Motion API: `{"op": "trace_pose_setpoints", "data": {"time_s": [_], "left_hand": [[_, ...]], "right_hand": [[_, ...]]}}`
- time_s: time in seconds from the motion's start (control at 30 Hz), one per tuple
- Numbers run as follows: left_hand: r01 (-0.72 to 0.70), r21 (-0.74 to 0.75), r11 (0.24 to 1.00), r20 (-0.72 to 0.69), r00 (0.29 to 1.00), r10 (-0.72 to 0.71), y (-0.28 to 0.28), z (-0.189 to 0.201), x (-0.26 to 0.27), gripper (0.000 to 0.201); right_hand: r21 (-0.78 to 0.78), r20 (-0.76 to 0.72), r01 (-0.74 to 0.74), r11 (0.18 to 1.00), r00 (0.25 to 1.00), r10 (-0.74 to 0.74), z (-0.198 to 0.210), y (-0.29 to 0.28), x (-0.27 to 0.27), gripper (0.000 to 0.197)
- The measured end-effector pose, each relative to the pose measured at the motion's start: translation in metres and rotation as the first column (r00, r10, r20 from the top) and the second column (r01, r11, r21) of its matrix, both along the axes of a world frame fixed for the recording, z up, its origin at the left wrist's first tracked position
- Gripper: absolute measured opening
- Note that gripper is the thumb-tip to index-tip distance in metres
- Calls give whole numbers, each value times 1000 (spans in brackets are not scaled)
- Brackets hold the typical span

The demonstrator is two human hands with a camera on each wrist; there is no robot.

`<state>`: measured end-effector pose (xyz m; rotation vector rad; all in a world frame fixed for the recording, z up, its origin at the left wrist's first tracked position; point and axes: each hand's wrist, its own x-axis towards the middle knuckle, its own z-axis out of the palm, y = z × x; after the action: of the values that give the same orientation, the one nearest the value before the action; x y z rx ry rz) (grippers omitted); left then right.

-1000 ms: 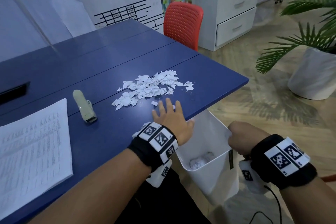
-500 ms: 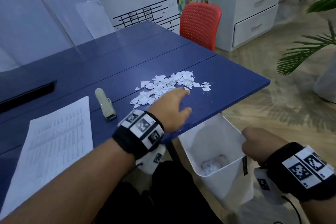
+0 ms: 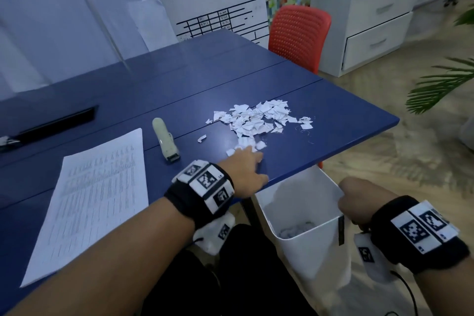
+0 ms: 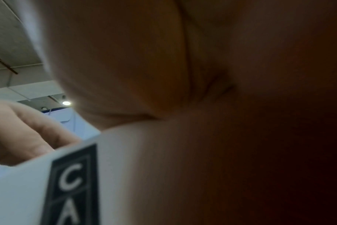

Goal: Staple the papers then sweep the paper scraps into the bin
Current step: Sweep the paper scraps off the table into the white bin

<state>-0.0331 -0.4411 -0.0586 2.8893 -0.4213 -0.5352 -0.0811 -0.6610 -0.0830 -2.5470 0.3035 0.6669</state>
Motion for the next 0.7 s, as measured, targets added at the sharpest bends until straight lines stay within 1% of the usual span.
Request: {"op": "trace_pose_setpoints", "data": {"time_s": [0.07,0.1,0.2,0.27,0.33,0.4,0.47,0.53,0.6,0.67,0.7], "left_hand": [[76,-59,995,13,997,-75,-11,-5,-15,37],[112,-74,991,12,994,-112,-17,-7,-23,39],[205,-90,975,-14,978,-207,-37,-10,-51,53],[250,-158,955,41,968,-247,-44,-11,-63,50],[262,-241,935,133,963,-235,-41,-6,-59,42],[184,-307,934,209,970,-123,-28,4,-40,36],[46,-290,956,258,966,32,-6,18,-10,44],[-101,-191,976,270,951,151,21,28,20,56],[-219,-47,975,222,949,224,45,26,46,66],[-278,88,957,144,954,264,61,15,60,72],[-284,144,948,108,957,271,66,8,64,73]], "right_hand": [[-11,-7,5,1000,1000,-5,0,0,0,18],[-14,-8,5,1000,1000,-5,0,0,1,18],[-28,0,-1,1000,1000,1,-1,0,1,16],[-42,3,-10,999,1000,10,-3,-1,1,14],[-42,5,-13,999,1000,13,-4,-1,1,12],[-29,4,-9,1000,1000,9,-4,-2,1,13],[-32,6,-10,999,1000,10,-4,-3,1,10],[-52,13,-25,998,1000,26,-5,-3,1,8],[-66,14,-41,997,999,42,-6,-3,2,7],[-66,10,-38,997,999,38,-7,-3,2,7],[-64,7,-33,997,999,34,-7,-3,2,7]]}}
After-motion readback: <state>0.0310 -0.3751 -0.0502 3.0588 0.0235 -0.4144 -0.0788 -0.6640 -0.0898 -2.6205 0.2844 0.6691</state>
